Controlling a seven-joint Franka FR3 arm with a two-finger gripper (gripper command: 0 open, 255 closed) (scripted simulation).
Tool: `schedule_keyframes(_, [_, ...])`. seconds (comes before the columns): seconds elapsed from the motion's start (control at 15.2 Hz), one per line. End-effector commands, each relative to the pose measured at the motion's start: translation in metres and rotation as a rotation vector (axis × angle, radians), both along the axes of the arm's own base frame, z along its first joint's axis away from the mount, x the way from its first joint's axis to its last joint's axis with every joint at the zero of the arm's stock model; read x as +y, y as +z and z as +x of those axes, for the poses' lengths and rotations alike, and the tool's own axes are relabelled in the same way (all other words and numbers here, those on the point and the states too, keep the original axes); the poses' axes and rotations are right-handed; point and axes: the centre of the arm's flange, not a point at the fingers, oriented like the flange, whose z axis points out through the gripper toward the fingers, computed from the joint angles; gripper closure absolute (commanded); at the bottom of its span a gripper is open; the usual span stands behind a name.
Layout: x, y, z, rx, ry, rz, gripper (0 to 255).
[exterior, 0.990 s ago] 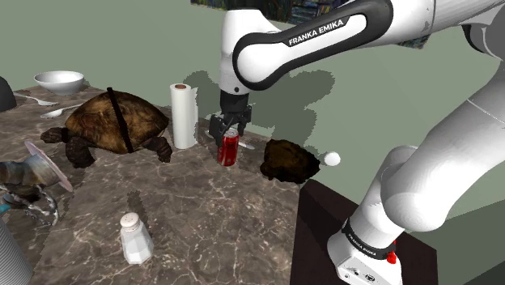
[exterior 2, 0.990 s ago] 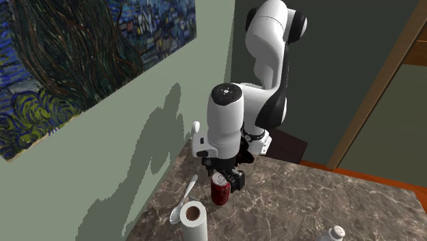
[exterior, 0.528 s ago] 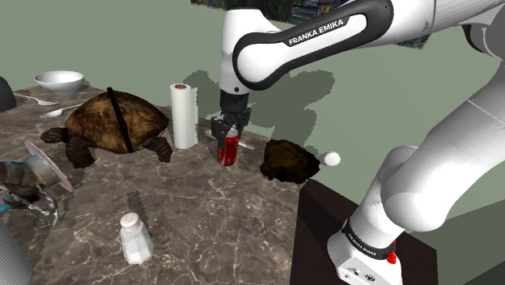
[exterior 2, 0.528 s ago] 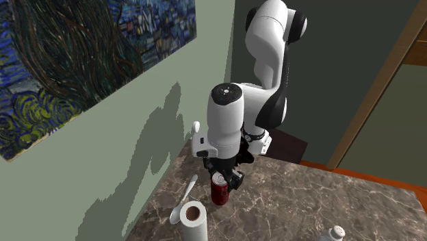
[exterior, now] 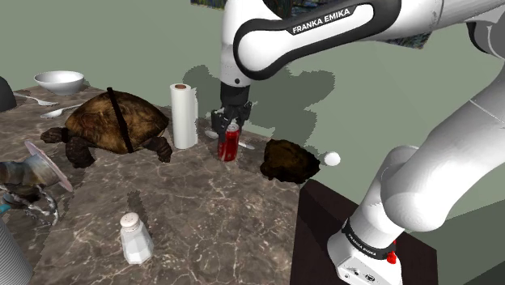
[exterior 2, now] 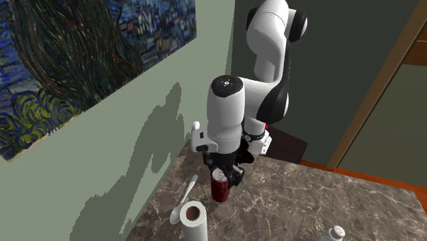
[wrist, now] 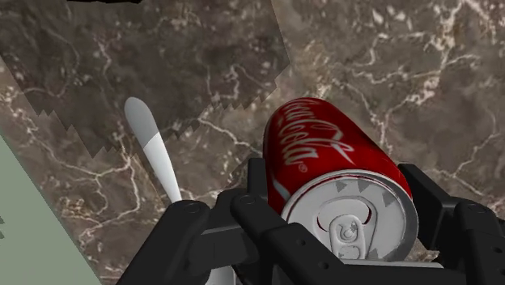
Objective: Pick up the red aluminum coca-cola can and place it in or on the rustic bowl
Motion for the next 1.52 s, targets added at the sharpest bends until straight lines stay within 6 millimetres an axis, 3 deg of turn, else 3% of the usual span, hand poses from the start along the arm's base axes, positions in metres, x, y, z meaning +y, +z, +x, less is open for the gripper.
schedule_keyframes(0.0, [-0.001, 0.011, 0.000, 0.000, 0.000, 0.000, 255])
schedule_keyframes(1.45, [-0.001, 0.127, 0.000, 0.000, 0.000, 0.000, 255])
